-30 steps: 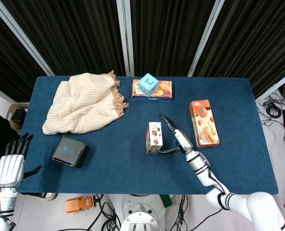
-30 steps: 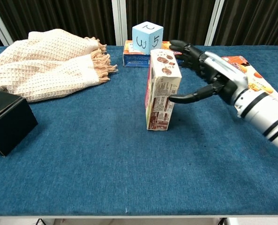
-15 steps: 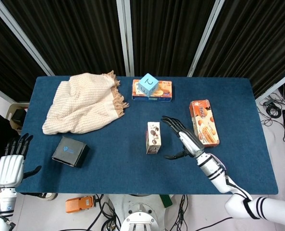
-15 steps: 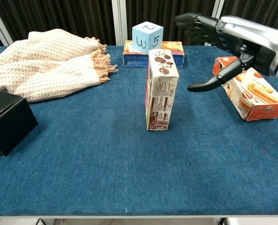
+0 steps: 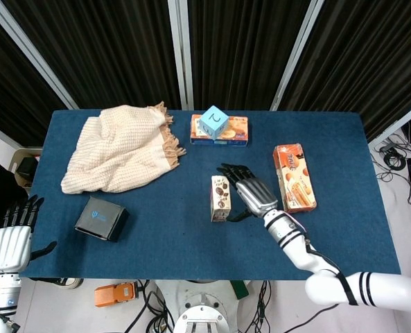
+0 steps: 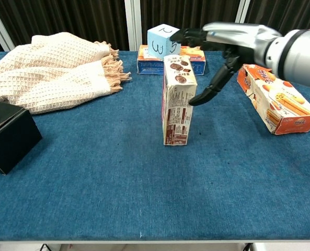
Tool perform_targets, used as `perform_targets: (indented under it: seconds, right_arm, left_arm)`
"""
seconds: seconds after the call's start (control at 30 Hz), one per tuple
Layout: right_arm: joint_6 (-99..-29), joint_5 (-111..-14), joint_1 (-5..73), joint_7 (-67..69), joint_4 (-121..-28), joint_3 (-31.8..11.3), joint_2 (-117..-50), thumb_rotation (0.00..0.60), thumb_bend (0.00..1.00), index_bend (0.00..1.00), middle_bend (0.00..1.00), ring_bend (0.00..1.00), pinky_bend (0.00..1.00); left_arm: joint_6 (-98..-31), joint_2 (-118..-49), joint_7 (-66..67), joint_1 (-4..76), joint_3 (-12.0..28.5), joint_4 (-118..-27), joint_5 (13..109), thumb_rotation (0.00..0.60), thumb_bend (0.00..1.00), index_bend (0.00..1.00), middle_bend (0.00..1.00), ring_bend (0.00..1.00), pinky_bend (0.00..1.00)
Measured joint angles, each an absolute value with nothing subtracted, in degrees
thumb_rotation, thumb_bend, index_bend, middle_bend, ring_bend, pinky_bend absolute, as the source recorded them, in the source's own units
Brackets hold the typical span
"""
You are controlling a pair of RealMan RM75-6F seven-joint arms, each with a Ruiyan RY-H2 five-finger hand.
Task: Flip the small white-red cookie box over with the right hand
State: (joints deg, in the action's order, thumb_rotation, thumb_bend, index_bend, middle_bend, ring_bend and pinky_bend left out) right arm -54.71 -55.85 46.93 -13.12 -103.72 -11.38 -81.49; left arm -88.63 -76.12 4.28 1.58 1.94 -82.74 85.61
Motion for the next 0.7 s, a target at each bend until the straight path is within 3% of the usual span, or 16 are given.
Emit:
perform_targets:
  seconds: [0.1,0.2,0.33,0.43,0.7]
  right_arm:
    - [-53.97,-52.17,48.87,-16.82,-103.69,-11.88,-82.45,0.600,0.05,0.00,0.04,0.00,0.00]
    - [-53.66,-48.89,50.63,-20.08,-103.37,-12.16,-83.22,0.600,0.12,0.09,0.13,0.05,0.00]
    - [-53.92,-45.60,52.33,-22.97,-102.66,-12.35,-84.16,0.600,0.24,0.33,0.29,0.24,0.22]
    - [-54.55,-44.79,52.93,-23.54,-101.99,-12.59,-84.71,0.600,0.27,0.43,0.35,0.32,0.33]
    - [-57.14,-49.33,50.26,-14.49,-100.94,-14.79,-85.63,0.600,0.27,0.42,0.40,0.36,0.39]
  left_arm:
    - [-88.60,-76.00,4.44,1.60,1.96,-82.97,85.61,0.600,0.00,0.09,0.06,0.00,0.00]
    - [-88.56,-75.89,4.56,1.60,1.99,-83.17,85.54,0.600,0.00,0.09,0.06,0.00,0.00]
    - [-88.35,-75.80,4.73,1.55,1.98,-83.28,85.30,0.600,0.00,0.09,0.06,0.00,0.00]
    - [-88.30,-75.77,4.86,1.53,1.97,-83.37,85.22,0.600,0.00,0.09,0.06,0.00,0.00]
    - [-88.46,-75.67,4.90,1.42,2.03,-83.45,85.18,0.600,0.00,0.09,0.06,0.00,0.00]
